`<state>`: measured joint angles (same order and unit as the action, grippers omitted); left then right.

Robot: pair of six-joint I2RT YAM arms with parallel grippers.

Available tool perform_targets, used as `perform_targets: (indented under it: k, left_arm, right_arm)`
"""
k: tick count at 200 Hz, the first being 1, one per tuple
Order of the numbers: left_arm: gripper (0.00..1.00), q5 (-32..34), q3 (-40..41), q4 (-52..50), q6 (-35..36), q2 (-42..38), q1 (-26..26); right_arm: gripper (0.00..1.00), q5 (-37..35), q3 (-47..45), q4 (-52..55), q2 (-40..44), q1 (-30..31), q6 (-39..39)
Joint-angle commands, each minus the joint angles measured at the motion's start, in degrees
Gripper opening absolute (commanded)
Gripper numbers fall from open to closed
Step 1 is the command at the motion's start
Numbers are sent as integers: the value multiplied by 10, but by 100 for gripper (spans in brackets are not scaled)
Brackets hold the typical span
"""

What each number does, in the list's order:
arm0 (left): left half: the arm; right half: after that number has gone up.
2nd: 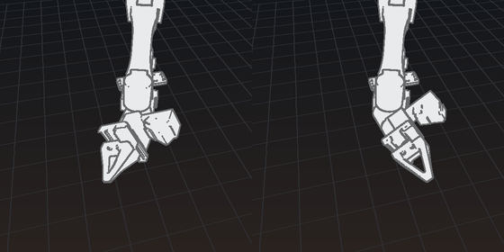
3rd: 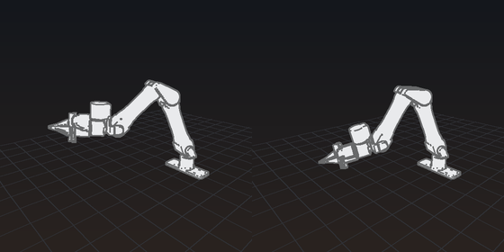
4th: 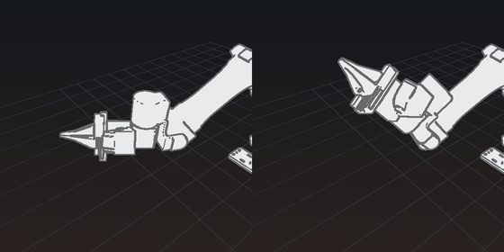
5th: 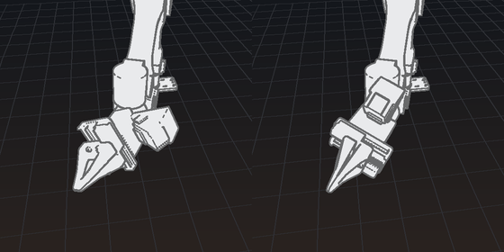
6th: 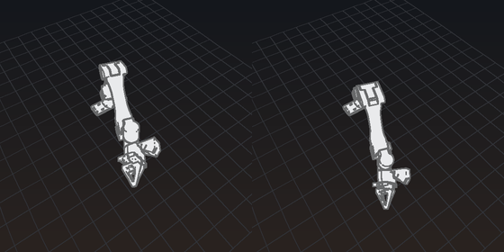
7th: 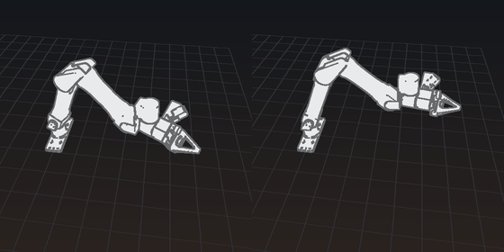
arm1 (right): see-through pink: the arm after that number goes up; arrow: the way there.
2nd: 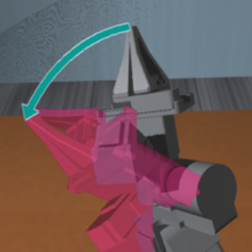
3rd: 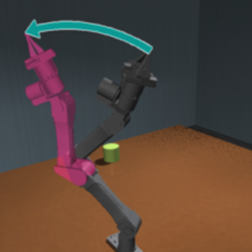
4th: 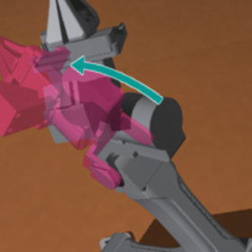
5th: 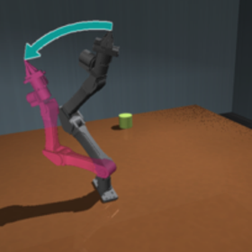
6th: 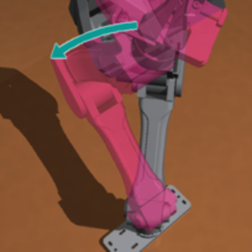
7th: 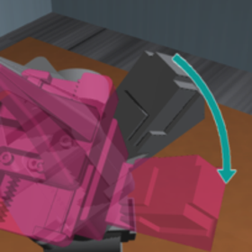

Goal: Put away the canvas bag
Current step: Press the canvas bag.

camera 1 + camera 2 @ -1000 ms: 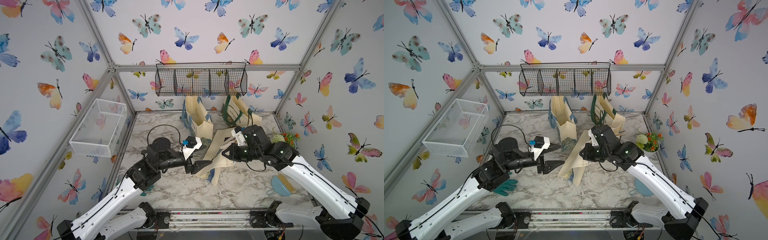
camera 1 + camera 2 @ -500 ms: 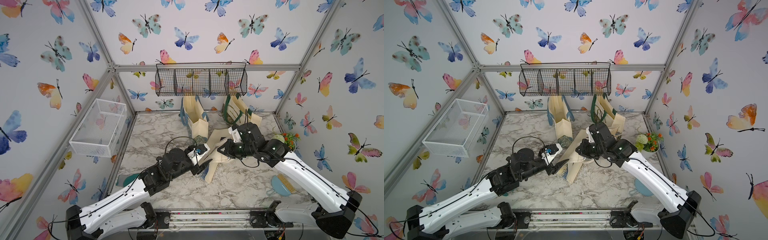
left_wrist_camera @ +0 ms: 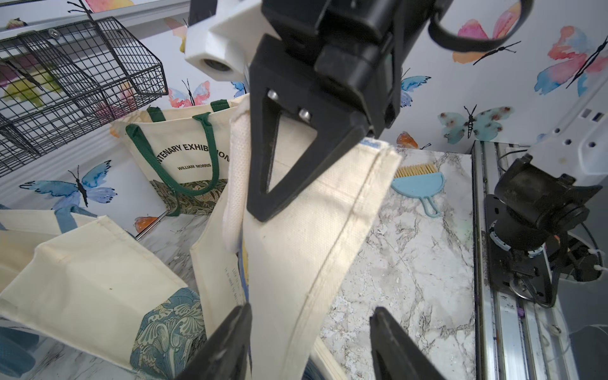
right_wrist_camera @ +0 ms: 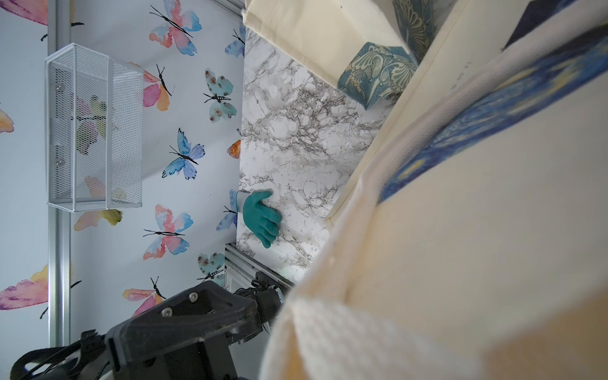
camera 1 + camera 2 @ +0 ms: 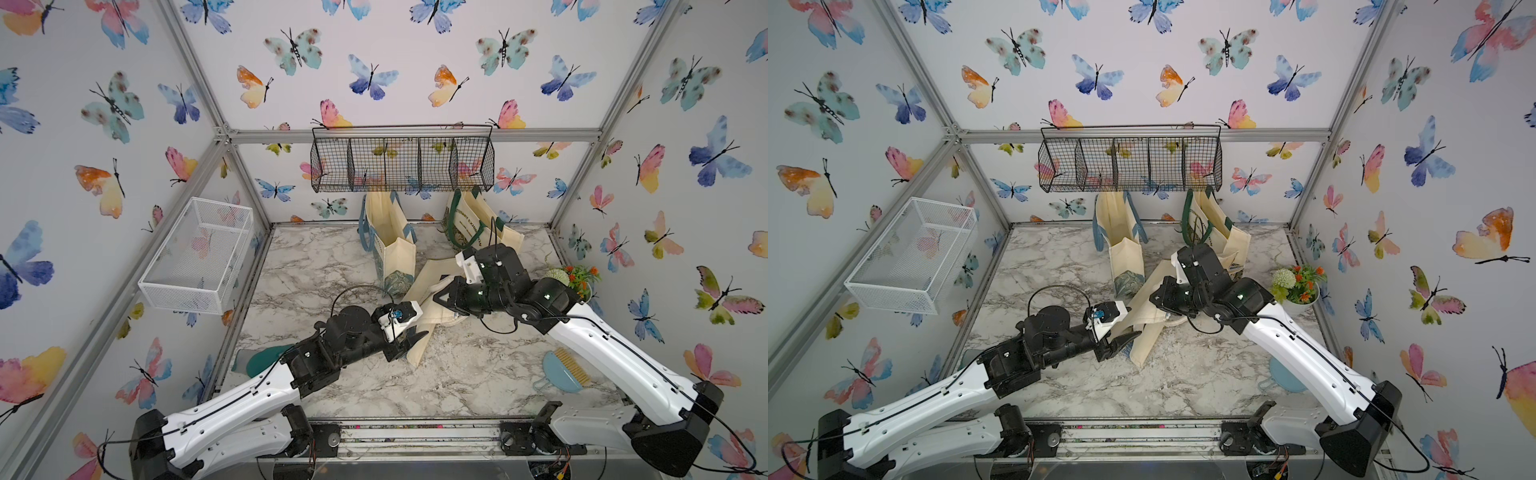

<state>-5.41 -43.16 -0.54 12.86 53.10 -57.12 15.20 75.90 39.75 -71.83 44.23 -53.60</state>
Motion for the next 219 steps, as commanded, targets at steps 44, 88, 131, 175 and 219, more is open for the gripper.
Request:
perform_targets:
  k: [44, 88, 131, 175, 219]
  left_arm:
    - [61, 150, -29, -28, -36, 73, -7]
    - [40, 219, -61, -63, -65, 125, -9]
    - [0, 186, -47, -60, -70, 116, -11]
    - [65, 184, 0, -29, -111, 104, -10]
    - [0, 180, 37, -4, -133, 114, -11]
  right_arm:
    - [1, 23, 14, -41, 6, -1, 0]
    - [1, 19, 11, -41, 11, -1, -2]
    - [1, 18, 10, -41, 14, -1, -1]
    - [1, 25, 17, -46, 14, -1, -2]
    - [1, 26, 15, -54, 18, -1, -4]
